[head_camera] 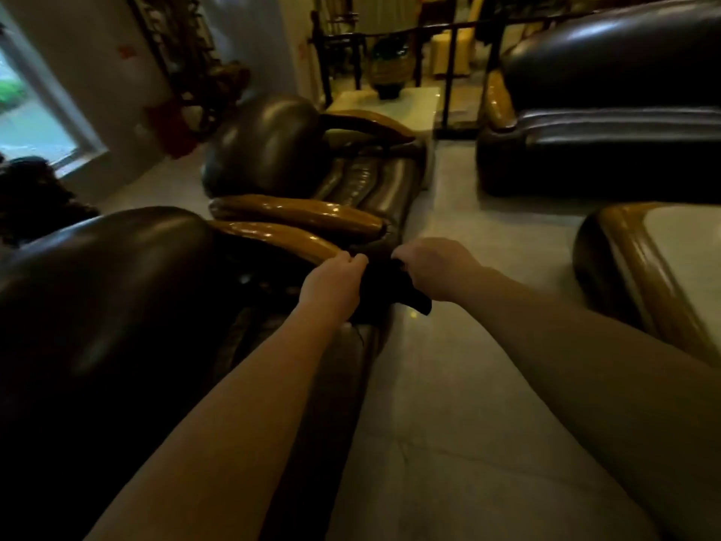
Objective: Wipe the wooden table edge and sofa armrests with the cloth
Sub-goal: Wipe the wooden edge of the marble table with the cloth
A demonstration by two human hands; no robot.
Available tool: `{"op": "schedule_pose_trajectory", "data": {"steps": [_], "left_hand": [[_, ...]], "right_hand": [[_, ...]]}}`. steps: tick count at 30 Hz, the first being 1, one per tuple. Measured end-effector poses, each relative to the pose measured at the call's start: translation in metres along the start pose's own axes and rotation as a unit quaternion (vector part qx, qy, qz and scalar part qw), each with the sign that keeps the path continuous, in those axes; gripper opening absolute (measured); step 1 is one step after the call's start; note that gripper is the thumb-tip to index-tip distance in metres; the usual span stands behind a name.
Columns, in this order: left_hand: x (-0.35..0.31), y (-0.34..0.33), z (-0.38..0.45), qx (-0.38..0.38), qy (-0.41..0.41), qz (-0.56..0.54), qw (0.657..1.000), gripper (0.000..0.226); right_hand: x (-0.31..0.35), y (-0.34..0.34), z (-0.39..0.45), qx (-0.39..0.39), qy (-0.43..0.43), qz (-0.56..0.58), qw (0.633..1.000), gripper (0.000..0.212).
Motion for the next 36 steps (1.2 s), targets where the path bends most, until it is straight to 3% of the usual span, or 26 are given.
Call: {"op": "schedule_pose_trajectory", "data": {"steps": [16, 28, 36], "left_hand": [[-0.156, -0.074, 0.263, 0.063, -0.169, -0.044, 0.983, 0.029], [-0.239, -0.1, 0.493, 0.059, -0.287, -0.074, 0.953, 0.028], [-0.348, -0.132, 0.617, 0.046, -0.368, -0.058, 0.927, 0.023]], "right_hand": [[-0.274, 0.027, 0.024, 0.007, -0.189, -0.011, 0.982, 0.018], [-0.472, 0.059, 0.091, -0.066, -0.298, -0.013, 0.952, 0.025], [-0.617, 0.077, 0.092, -0.069, -0.389, -0.002, 0.919, 0.029]]}}
Point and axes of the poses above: each hand's wrist, its own z-axis towards the middle knuckle, its own y-axis out of the back of the hand, x = y × z, the point moved 5 cm from there along z, towards the middle knuckle, and after that the axes turned 7 degrees about z, right-handed, at the moved point
